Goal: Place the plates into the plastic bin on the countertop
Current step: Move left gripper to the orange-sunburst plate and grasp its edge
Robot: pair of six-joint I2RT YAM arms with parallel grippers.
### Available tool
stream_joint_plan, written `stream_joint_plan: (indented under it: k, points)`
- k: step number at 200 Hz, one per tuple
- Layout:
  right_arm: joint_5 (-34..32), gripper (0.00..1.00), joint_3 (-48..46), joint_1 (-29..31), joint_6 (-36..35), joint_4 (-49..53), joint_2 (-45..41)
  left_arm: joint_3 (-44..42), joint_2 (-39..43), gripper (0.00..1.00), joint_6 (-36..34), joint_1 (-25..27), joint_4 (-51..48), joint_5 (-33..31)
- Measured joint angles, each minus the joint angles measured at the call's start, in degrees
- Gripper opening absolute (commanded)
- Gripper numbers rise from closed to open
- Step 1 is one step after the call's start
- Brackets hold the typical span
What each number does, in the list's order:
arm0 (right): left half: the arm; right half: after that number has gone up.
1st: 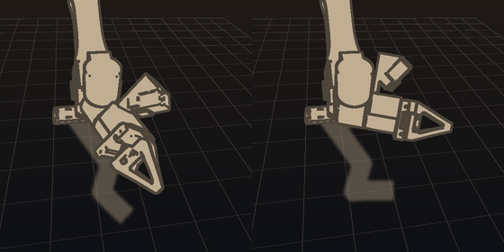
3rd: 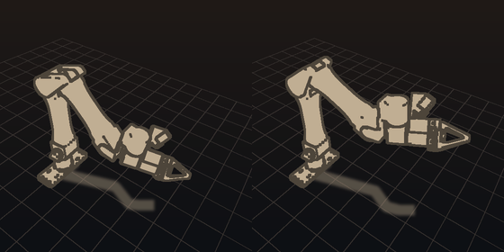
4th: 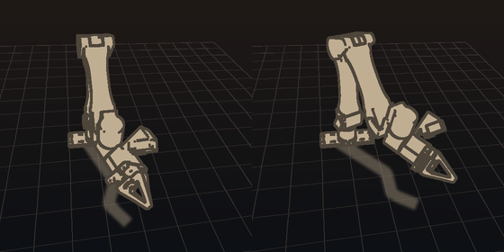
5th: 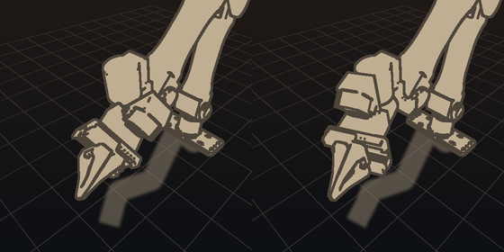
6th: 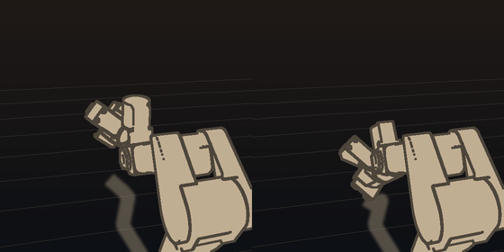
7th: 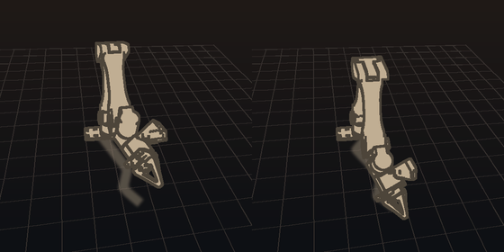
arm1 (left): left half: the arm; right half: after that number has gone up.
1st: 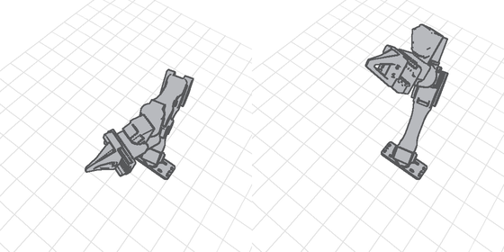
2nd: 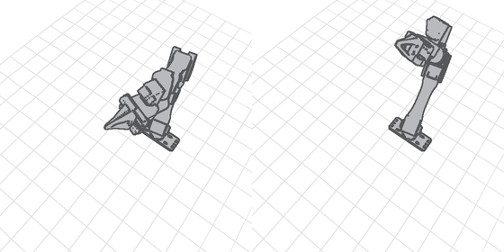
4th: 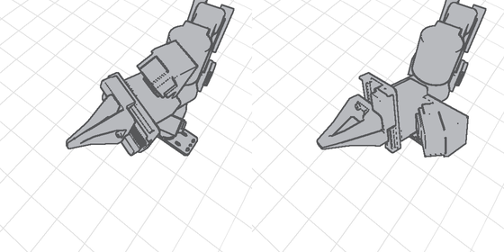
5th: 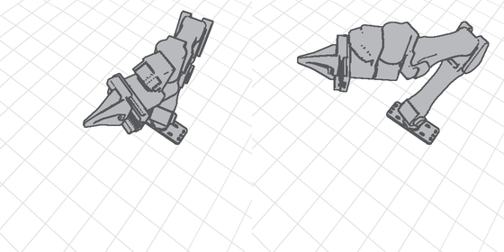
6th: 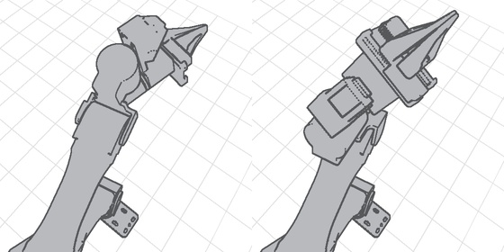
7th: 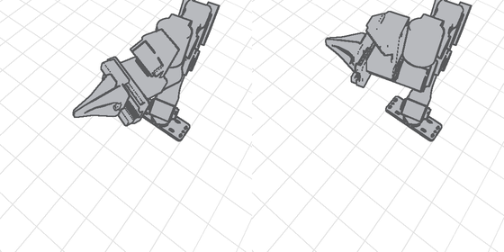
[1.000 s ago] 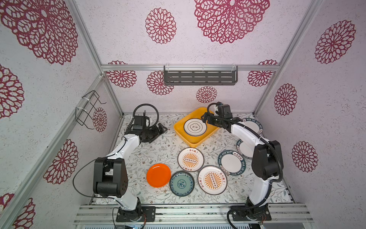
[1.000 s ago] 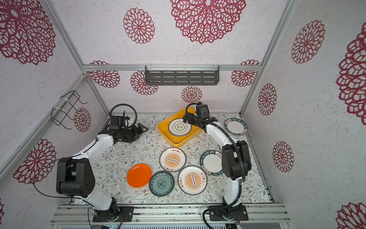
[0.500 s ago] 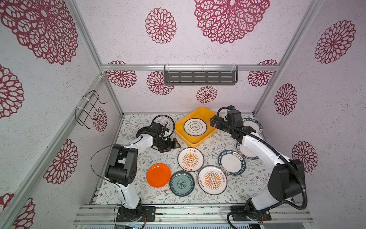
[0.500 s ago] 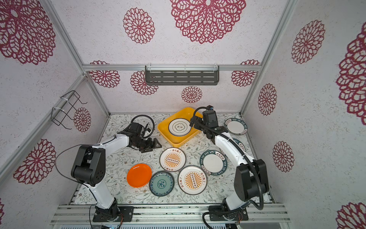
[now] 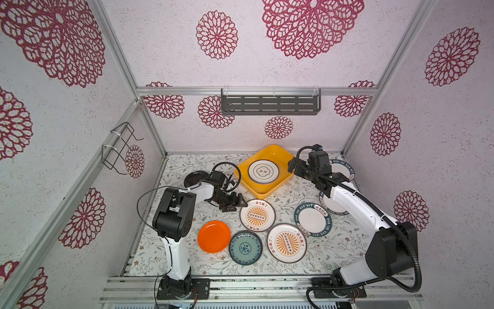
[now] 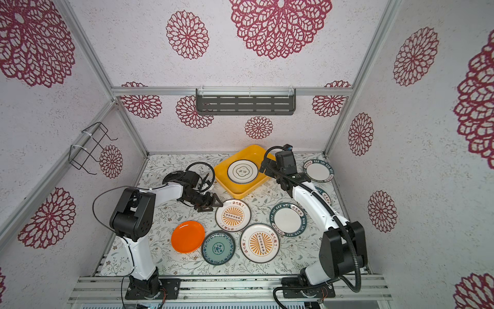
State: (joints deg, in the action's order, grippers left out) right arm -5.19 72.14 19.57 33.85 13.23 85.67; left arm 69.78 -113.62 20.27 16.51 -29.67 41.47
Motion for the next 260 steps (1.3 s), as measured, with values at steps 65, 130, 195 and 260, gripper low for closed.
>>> stream_joint_plan:
  k: [65, 130, 195, 260]
  points:
    - [-1.0, 0.99, 0.0, 0.0, -0.3, 1.6, -0.2, 5.7, -4.8, 0.62, -2.6, 2.2, -1.9, 1.3]
    - [-2.0, 0.99, -0.2, 0.0, -0.3, 3.2, -1.9, 5.8, -6.3, 0.31, -2.9, 2.6, -2.5, 0.2]
    - [-2.6, 0.99, -0.4, 0.0, -0.3, 2.9, -2.7, 5.9, -6.4, 0.04, -2.4, 1.9, -2.7, 0.2]
    - [-2.8, 0.99, -0.3, -0.1, -0.4, 2.4, -2.5, 6.1, -6.0, 0.00, -2.7, 0.7, -3.4, 2.0]
